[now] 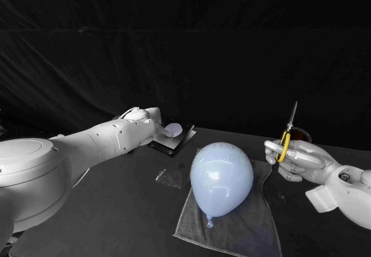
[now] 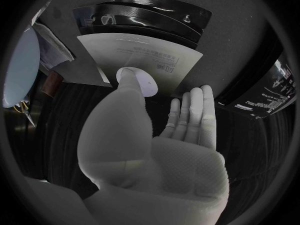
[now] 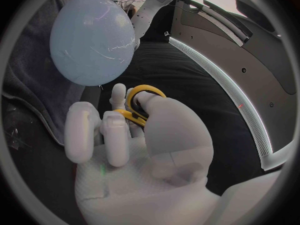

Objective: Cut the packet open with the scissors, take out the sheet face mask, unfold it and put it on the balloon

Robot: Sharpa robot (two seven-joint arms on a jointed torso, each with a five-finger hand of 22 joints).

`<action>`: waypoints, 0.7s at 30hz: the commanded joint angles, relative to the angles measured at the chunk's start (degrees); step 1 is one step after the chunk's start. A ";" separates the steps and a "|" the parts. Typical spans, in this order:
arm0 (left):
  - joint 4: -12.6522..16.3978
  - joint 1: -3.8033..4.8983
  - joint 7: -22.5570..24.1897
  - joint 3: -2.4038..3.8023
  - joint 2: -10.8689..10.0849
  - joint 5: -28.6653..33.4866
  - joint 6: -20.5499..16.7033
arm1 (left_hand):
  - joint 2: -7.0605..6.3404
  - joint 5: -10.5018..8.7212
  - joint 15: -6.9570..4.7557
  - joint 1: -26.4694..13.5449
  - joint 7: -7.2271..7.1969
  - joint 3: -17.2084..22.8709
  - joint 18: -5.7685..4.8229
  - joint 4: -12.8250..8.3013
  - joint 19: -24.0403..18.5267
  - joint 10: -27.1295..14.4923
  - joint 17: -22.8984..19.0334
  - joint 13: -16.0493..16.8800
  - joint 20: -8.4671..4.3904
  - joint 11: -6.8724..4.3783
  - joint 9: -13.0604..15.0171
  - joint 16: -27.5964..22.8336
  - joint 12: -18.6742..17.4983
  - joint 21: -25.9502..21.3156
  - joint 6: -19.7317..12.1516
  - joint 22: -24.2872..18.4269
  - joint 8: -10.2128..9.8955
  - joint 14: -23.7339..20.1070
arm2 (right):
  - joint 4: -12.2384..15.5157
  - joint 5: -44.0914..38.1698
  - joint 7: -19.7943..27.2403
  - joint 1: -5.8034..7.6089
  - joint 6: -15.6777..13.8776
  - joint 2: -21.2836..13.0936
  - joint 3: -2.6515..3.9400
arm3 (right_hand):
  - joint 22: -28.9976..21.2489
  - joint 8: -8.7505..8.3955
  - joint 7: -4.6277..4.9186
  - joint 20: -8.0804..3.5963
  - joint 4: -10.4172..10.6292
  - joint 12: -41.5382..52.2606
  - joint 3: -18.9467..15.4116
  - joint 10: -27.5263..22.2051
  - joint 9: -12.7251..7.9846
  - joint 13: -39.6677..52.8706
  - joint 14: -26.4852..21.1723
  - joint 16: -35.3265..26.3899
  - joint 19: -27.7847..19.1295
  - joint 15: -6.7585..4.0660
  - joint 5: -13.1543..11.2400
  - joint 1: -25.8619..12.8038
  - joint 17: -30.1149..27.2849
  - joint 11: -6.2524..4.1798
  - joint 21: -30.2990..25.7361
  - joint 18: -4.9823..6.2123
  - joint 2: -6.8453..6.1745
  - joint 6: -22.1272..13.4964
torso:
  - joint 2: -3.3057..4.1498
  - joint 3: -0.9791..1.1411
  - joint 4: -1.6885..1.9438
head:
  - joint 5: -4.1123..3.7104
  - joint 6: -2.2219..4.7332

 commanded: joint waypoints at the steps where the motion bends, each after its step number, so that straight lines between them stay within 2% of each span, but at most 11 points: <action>1: -0.34 -2.53 -3.39 -0.88 -0.24 2.30 7.97 | 0.94 -0.10 -0.05 0.13 7.15 0.62 0.01 0.06 2.47 0.90 0.07 -0.22 1.71 -0.02 -0.17 0.83 0.51 1.96 0.73 3.20 0.56 0.94 | 0.11 -0.63 0.36 0.04 0.55 0.05 0.05 | 5.63 0.05 -0.09 -0.06 -0.20 68.87 0.17 24.00 0.05 15.10 5.67 0.22 -0.28 -0.46 -0.15 0.63 14.19 -8.96 -0.27 -0.16 0.14 0.22 | -0.01 0.00 -0.01 | -0.01 -0.05; 6: -0.21 -2.93 -3.09 -0.94 -0.32 2.29 7.67 | 2.76 -0.17 -0.69 1.52 6.53 1.97 0.02 -0.03 3.26 2.78 0.00 -0.71 1.09 -0.67 -0.57 2.52 1.20 3.62 2.71 4.12 1.78 2.40 | 0.16 -0.67 0.37 0.04 0.61 0.05 0.05 | 5.63 0.02 -0.10 -0.06 -0.25 68.87 0.22 24.00 0.05 15.10 5.65 0.19 -0.28 -0.47 -0.15 0.69 14.10 -8.97 -0.28 -0.16 0.18 0.27 | -0.01 0.01 0.01 | -0.02 -0.17; 7: -0.17 -2.96 -3.00 -0.95 -0.34 2.28 7.54 | 4.04 -0.19 -1.07 2.60 6.13 2.83 0.08 -0.10 3.81 3.86 0.03 -0.87 0.78 -1.06 -0.68 3.27 1.50 4.39 3.80 4.54 2.31 3.29 | 0.16 -0.67 0.37 0.04 0.61 0.05 0.05 | 5.63 0.02 -0.10 -0.06 -0.25 68.87 0.22 24.00 0.05 15.10 5.65 0.19 -0.28 -0.47 -0.15 0.69 14.10 -8.97 -0.28 -0.16 0.18 0.27 | -0.01 0.01 0.01 | -0.02 -0.17; 8: -0.12 -3.01 -2.82 -0.95 -0.38 2.28 7.23 | 4.37 -0.18 -1.24 2.96 5.97 3.04 0.07 -0.12 3.96 4.24 0.00 -1.03 0.61 -1.26 -0.83 3.58 1.50 4.76 4.17 4.74 2.43 3.63 | 0.16 -0.68 0.38 0.04 0.62 0.05 0.05 | 5.63 0.02 -0.10 -0.06 -0.25 68.87 0.22 24.00 0.05 15.10 5.65 0.19 -0.28 -0.47 -0.15 0.69 14.10 -8.97 -0.28 -0.16 0.18 0.27 | -0.01 0.02 0.01 | -0.01 -0.20; 9: -0.06 -3.04 -2.64 -0.96 -0.43 2.28 6.85 | 5.27 -0.19 -1.45 3.90 5.77 3.60 0.08 -0.19 4.24 4.84 0.01 -1.15 0.42 -1.44 -0.96 3.99 1.59 5.22 4.67 5.00 2.60 4.14 | 0.17 -0.69 0.38 0.04 0.62 0.05 0.05 | 5.63 0.02 -0.10 -0.06 -0.25 68.87 0.22 24.00 0.05 15.10 5.65 0.19 -0.28 -0.47 -0.15 0.69 14.10 -8.97 -0.28 -0.16 0.18 0.27 | -0.02 0.01 0.01 | 0.01 -0.22; 10: -0.01 -3.07 -2.47 -0.96 -0.48 2.28 6.50 | 6.93 -0.24 -1.88 5.58 5.33 4.51 0.11 -0.33 4.75 6.01 0.02 -1.40 0.06 -1.88 -1.21 4.74 1.71 6.09 5.80 5.48 2.94 5.09 | 0.17 -0.70 0.38 0.04 0.62 0.05 0.05 | 5.63 0.02 -0.10 -0.06 -0.25 68.87 0.22 24.00 0.05 15.10 5.65 0.19 -0.28 -0.47 -0.15 0.69 14.10 -8.97 -0.28 -0.16 0.18 0.27 | -0.03 0.02 0.03 | 0.03 -0.25; 11: 0.04 -3.09 -2.24 -0.96 -0.53 2.25 6.08 | 7.31 -0.24 -2.10 6.25 5.11 4.67 0.09 -0.33 4.95 6.57 0.00 -1.60 -0.16 -2.12 -1.42 5.09 1.65 6.57 6.32 5.75 3.00 5.55 | 0.17 -0.71 0.38 0.04 0.62 0.06 0.05 | 5.63 0.02 -0.10 -0.06 -0.25 68.87 0.22 24.00 0.05 15.10 5.65 0.19 -0.28 -0.47 -0.15 0.69 14.10 -8.97 -0.28 -0.16 0.18 0.27 | -0.03 0.02 0.04 | 0.03 -0.25; 12: 0.09 -3.11 -2.04 -0.97 -0.58 2.25 5.67 | 8.48 -0.27 -2.49 7.89 4.73 5.36 0.07 -0.50 5.21 7.73 -0.10 -2.03 -0.55 -2.49 -1.88 5.62 1.42 7.44 7.40 6.26 3.02 6.29 | 0.17 -0.72 0.38 0.04 0.62 0.06 0.05 | 5.63 0.02 -0.10 -0.06 -0.25 68.87 0.22 24.00 0.05 15.10 5.65 0.19 -0.28 -0.47 -0.15 0.69 14.10 -8.97 -0.28 -0.16 0.18 0.27 | -0.04 0.02 0.04 | 0.03 -0.25; 13: 0.13 -3.12 -1.89 -0.97 -0.63 2.28 5.35 | 9.03 -0.27 -2.65 8.68 4.53 5.75 0.09 -0.59 5.33 8.26 -0.12 -2.15 -0.68 -2.69 -2.01 5.80 1.40 7.74 7.90 6.43 3.08 6.56 | 0.17 -0.74 0.38 0.04 0.63 0.06 0.05 | 5.63 0.02 -0.10 -0.06 -0.25 68.87 0.22 24.00 0.05 15.10 5.65 0.19 -0.28 -0.47 -0.15 0.69 14.10 -8.97 -0.28 -0.16 0.18 0.27 | -0.04 0.02 0.04 | 0.03 -0.25; 18: 0.34 -3.15 -1.16 -0.97 -0.92 2.90 3.83 | 10.90 -0.27 -3.61 11.81 3.53 6.52 0.05 -0.55 5.47 11.23 -0.54 -3.64 -1.50 -3.72 -3.55 6.47 -0.13 9.65 10.73 7.60 2.28 7.86 | 0.19 -0.88 0.40 0.04 0.64 0.05 0.05 | 5.63 0.02 -0.10 -0.06 -0.25 68.87 0.22 24.00 0.05 15.10 5.65 0.19 -0.28 -0.47 -0.15 0.69 14.10 -8.97 -0.28 -0.16 0.18 0.27 | -0.03 0.00 0.00 | 0.09 -0.23; 21: 0.43 -3.16 -0.82 -0.97 -1.08 3.30 3.23 | 11.82 -0.28 -4.20 12.89 3.02 6.39 0.00 -0.16 5.24 13.37 -0.91 -5.10 -2.03 -4.40 -4.99 6.74 -2.08 11.06 12.81 8.50 0.94 8.61 | 0.20 -0.92 0.42 0.04 0.65 0.04 0.05 | 5.59 -0.02 -0.11 -0.08 -0.32 68.87 0.28 24.00 0.05 15.10 5.63 0.17 -0.33 -0.48 -0.15 0.77 14.03 -8.99 -0.34 -0.14 0.21 0.33 | -0.03 0.00 0.00 | 0.09 -0.23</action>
